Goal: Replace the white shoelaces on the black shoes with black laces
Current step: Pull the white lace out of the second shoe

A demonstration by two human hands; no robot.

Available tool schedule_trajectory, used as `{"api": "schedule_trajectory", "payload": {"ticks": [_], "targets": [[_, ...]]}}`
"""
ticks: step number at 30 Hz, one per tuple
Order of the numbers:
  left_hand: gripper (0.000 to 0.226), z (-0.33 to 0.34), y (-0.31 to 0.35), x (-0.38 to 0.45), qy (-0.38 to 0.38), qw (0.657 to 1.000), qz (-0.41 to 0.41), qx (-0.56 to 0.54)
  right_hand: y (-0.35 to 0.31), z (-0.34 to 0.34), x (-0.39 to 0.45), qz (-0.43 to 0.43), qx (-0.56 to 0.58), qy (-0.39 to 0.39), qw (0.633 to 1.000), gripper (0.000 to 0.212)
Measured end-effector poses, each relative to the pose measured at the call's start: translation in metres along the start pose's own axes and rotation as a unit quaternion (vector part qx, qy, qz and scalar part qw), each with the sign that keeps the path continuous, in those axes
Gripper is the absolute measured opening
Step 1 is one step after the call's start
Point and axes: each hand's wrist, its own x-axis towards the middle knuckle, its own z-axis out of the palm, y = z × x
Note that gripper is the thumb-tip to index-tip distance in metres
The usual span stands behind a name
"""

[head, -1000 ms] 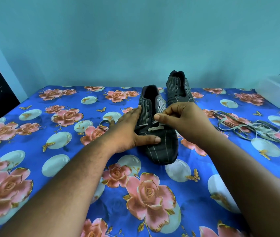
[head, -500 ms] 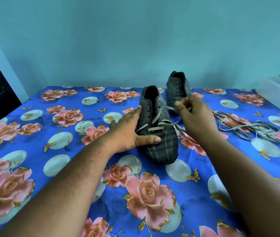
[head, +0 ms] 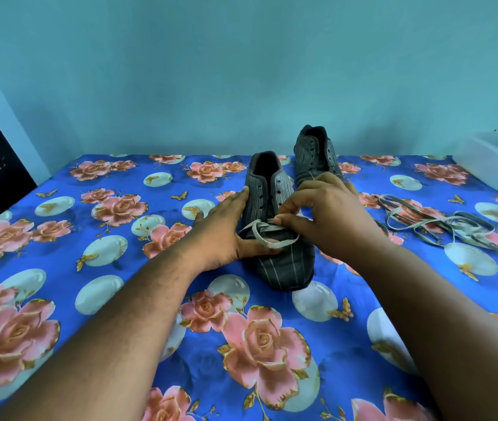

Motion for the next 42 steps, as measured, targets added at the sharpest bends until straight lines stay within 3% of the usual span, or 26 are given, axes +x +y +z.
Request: {"api": "schedule_trajectory", "payload": {"ticks": [6, 10, 14, 17, 19, 22, 26, 33, 40, 42], "targets": [[0.153, -0.004, 0.008, -0.006, -0.015, 1.000, -0.022, -0.017, -0.001, -0.012, 0.000, 0.008, -0.002, -0.055, 0.998, 0.011], [0.149, -0.002, 0.003, -0.003, -0.018, 0.999, -0.020, -0.022, 0.002, -0.004, -0.001, 0.004, -0.029, 0.001, 1.000, 0.016], [0.141, -0.002, 0.003, -0.003, -0.025, 0.999, -0.006, -0.044, 0.027, -0.007, 0.002, 0.150, -0.041, 0.091, 0.984, 0.019], [0.135, -0.001, 0.002, -0.001, -0.024, 0.998, 0.007, -0.056, 0.043, -0.009, 0.001, 0.220, -0.053, 0.108, 0.968, 0.021], [0.135, 0.000, 0.000, 0.001, -0.026, 0.998, 0.008, -0.057, 0.040, -0.009, 0.000, 0.198, -0.056, 0.119, 0.971, 0.020], [0.135, 0.001, -0.003, 0.001, -0.022, 0.999, 0.004, -0.049, 0.021, -0.008, 0.002, 0.099, -0.026, 0.126, 0.987, 0.026], [0.136, 0.002, -0.005, 0.003, -0.018, 0.999, 0.006, -0.046, 0.005, 0.006, -0.001, -0.003, -0.056, 0.041, 0.998, 0.038], [0.137, 0.003, -0.005, 0.003, -0.020, 0.999, 0.006, -0.042, 0.009, 0.009, 0.000, 0.010, -0.038, 0.042, 0.998, 0.013], [0.128, 0.005, -0.009, 0.006, -0.032, 0.995, 0.013, -0.089, 0.028, 0.000, 0.000, 0.162, -0.087, 0.086, 0.979, 0.015], [0.126, 0.006, -0.009, 0.007, -0.032, 0.995, 0.016, -0.094, 0.027, 0.000, 0.000, 0.166, -0.076, 0.086, 0.979, 0.017]]}}
